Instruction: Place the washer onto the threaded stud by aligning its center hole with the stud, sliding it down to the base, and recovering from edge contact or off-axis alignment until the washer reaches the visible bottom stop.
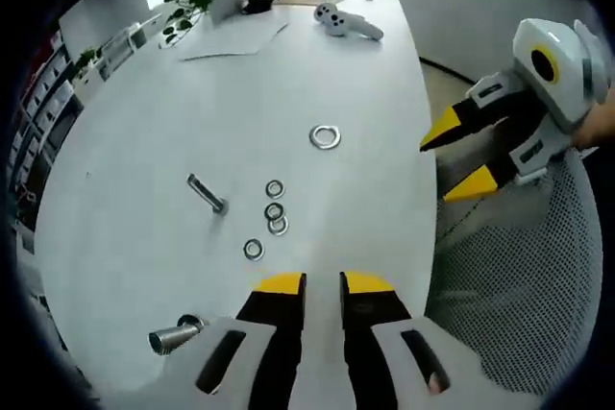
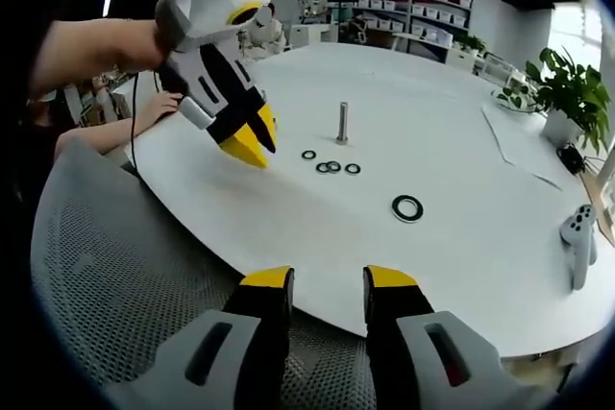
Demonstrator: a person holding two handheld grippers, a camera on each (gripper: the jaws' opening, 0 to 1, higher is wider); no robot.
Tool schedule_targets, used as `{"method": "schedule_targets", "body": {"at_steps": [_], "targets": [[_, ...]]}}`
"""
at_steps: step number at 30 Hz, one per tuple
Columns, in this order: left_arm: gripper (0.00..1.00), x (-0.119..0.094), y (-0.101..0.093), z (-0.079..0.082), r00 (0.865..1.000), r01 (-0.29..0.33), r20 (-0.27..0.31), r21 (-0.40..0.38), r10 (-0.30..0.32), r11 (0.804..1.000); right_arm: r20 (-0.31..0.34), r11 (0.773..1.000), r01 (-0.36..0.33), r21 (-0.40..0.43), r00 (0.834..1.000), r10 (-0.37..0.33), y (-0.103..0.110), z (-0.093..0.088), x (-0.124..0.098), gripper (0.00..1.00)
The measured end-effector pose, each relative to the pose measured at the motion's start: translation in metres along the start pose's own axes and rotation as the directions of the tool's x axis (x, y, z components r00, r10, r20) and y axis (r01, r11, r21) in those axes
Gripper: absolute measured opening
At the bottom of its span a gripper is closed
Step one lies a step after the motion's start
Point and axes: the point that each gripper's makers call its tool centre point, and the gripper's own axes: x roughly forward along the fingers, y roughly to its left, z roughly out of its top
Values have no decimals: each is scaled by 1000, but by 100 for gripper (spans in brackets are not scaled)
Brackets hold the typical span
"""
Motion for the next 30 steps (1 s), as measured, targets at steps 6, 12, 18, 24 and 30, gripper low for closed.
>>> {"method": "schedule_targets", "body": {"at_steps": [6,12,18,24,30], "targets": [[22,22,0,22,1000,5,-21,81,-3,997,-62,999,-32,-1,998,32,5,-9,2,31],[23,43,-5,43,999,40,-29,81,-38,996,-43,999,-33,7,999,33,4,-7,2,30],[23,66,-6,61,998,51,-39,126,-46,991,-44,999,-37,12,998,38,5,-7,2,28],[24,83,-1,76,995,84,-64,139,-75,987,-21,999,-34,14,999,34,4,-4,2,26],[31,94,-3,88,990,124,-84,109,-116,986,-11,999,-30,18,999,30,3,-2,2,26]]}}
